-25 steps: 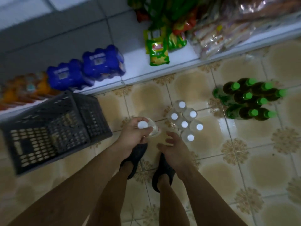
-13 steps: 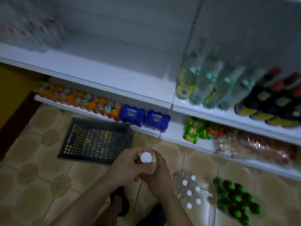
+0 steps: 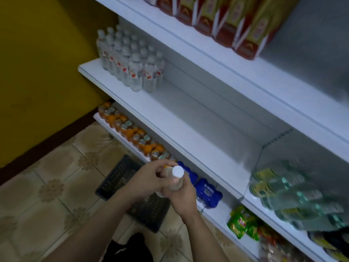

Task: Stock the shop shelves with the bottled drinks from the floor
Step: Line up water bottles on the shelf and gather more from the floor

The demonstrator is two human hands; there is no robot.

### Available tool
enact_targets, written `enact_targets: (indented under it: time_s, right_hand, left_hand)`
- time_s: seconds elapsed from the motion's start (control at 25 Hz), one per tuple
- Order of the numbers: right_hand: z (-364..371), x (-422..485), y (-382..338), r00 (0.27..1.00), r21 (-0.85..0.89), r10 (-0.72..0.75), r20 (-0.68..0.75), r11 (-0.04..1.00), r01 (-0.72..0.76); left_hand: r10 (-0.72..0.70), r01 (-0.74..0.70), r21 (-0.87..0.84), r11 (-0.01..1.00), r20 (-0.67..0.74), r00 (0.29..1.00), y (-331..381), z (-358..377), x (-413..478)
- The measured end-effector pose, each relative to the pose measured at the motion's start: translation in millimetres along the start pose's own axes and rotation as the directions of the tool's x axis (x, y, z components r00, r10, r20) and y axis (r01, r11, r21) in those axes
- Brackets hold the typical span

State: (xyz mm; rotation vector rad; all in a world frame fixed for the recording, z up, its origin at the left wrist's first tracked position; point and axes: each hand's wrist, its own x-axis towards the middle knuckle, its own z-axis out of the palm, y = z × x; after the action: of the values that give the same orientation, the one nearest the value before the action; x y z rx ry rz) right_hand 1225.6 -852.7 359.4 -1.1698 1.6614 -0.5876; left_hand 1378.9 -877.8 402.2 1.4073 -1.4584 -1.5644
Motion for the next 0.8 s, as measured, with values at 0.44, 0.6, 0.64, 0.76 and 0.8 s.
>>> enact_targets:
  time_s: [0.44, 0.6, 0.64, 0.76, 0.8]
  right_hand:
    - [-0.4, 164.9, -100.4, 0.993, 0.08, -0.101, 0.068, 0.992, 0.096]
    - [6.5, 211.8, -138.3, 0.972, -0.042, -0.197, 0.132, 0.978, 0.204]
    - [10.1, 225.5, -147.3, 0.966, -0.056, -0.21, 0.149, 0.974, 0.22]
    - [22.4, 262.5, -167.1, 0.943, -0.08, -0.209, 0.26, 0.968, 0.237]
    - [28.9, 275.1, -172.1, 0.934, -0.1, -0.217, 0.285, 0.962, 0.253]
  left_hand:
    - [0.005, 0.087, 0.256, 0.963, -0.338, 0.941, -28.5, -52.3, 118.9]
    - [0.013, 0.229, 0.383, 0.895, -0.534, 0.845, -13.6, -68.8, 176.6]
    - [0.003, 0.251, 0.386, 0.888, -0.55, 0.835, -12.0, -79.3, 188.5]
    - [-0.02, 0.284, 0.367, 0.886, -0.58, 0.814, -16.4, -115.8, 211.5]
    - [-0.035, 0.297, 0.373, 0.879, -0.57, 0.821, -22.3, -131.0, 219.5]
